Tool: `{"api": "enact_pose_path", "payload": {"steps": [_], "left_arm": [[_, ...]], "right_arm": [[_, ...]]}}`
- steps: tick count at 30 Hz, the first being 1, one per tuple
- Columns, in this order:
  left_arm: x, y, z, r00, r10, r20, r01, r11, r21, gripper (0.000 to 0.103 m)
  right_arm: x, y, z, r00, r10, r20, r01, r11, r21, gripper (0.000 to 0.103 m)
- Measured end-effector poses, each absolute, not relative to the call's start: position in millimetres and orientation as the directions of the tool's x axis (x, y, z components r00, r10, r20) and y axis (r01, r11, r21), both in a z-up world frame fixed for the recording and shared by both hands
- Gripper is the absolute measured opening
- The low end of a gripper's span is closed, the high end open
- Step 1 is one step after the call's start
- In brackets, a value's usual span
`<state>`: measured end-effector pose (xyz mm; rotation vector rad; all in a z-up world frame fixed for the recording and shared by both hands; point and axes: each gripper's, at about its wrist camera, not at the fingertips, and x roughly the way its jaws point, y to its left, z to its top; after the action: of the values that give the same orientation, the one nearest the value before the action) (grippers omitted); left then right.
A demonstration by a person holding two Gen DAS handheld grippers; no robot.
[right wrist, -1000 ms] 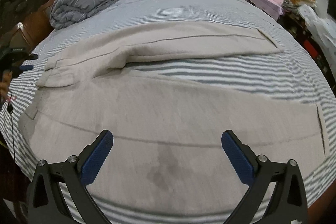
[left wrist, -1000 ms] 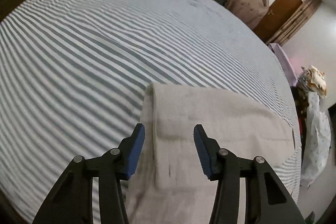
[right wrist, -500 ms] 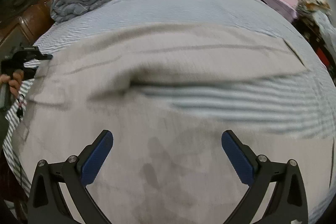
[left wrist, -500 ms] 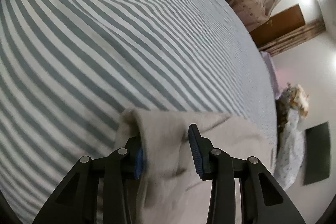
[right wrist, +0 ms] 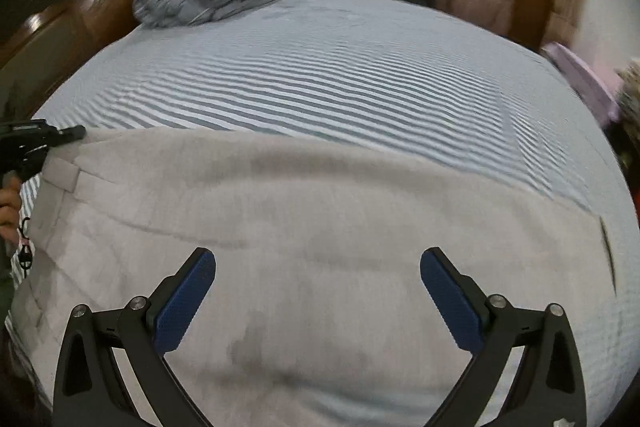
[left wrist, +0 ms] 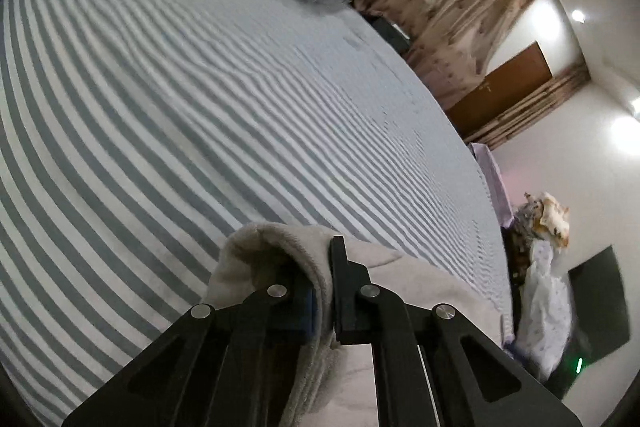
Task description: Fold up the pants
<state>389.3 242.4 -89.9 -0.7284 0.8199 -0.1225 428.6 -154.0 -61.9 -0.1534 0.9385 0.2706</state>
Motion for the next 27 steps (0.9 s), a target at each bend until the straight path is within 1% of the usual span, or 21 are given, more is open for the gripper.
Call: {"api": "enact_pose_path", "payload": {"steps": [1, 2, 4, 10, 14, 16, 18, 19, 20, 22, 24, 27], "left_arm": [[389, 242, -89, 0.694, -0.366, -0.62, -0.164, 0.758, -0.631, 0.007], [389, 241, -88, 0.698, -0.367, -0.615, -0.158, 0.759, -0.632, 0.007], [391, 243, -89, 0.703, -0.374, -0.604, -0.155, 0.749, -0.644, 0.007], [393, 251, -94, 0.705, -0.371, -0.604, -0.16, 0.747, -0.646, 0.007], [389, 248, -95, 0.71, -0.369, -0.6, -0.153, 0.751, -0.643, 0.007], [390, 248, -97, 0.709, -0.361, -0.606, -0.155, 0.758, -0.633, 0.007], [390, 248, -99, 0.708, -0.361, -0.607, -0.16, 0.755, -0.636, 0.007], [391, 248, -99, 0.707, -0.367, -0.604, -0.162, 0.747, -0.645, 0.007], [390, 249, -99, 0.708, -0.37, -0.602, -0.164, 0.742, -0.65, 0.007], [389, 250, -100, 0.709, -0.374, -0.598, -0.169, 0.733, -0.659, 0.007], [387, 250, -96, 0.716, -0.371, -0.592, -0.163, 0.736, -0.658, 0.007], [384, 250, -92, 0.728, -0.368, -0.579, -0.143, 0.744, -0.653, 0.007]], "right_arm": [[447, -150, -63, 0.543, 0.164, -0.824, -0.329, 0.944, -0.03, 0.09], [457, -148, -65, 0.532, 0.164, -0.831, -0.35, 0.936, -0.04, 0.085], [491, -140, -69, 0.479, 0.171, -0.861, -0.416, 0.908, -0.051, 0.078], [550, -129, -90, 0.383, 0.161, -0.91, -0.505, 0.861, -0.06, 0.077], [569, -118, -115, 0.343, 0.118, -0.932, -0.561, 0.822, -0.102, 0.077], [575, -115, -124, 0.32, 0.135, -0.938, -0.575, 0.815, -0.078, 0.075], [579, -115, -125, 0.309, 0.196, -0.931, -0.571, 0.821, -0.017, 0.055], [579, -115, -121, 0.298, 0.238, -0.925, -0.578, 0.816, 0.023, 0.032], [578, -112, -120, 0.3, 0.251, -0.92, -0.589, 0.808, 0.028, 0.015], [573, -107, -113, 0.327, 0.244, -0.913, -0.606, 0.796, -0.004, 0.01], [567, -102, -104, 0.375, 0.231, -0.898, -0.606, 0.794, -0.049, 0.009], [567, -108, -87, 0.424, 0.267, -0.865, -0.577, 0.816, -0.031, 0.009]]}}
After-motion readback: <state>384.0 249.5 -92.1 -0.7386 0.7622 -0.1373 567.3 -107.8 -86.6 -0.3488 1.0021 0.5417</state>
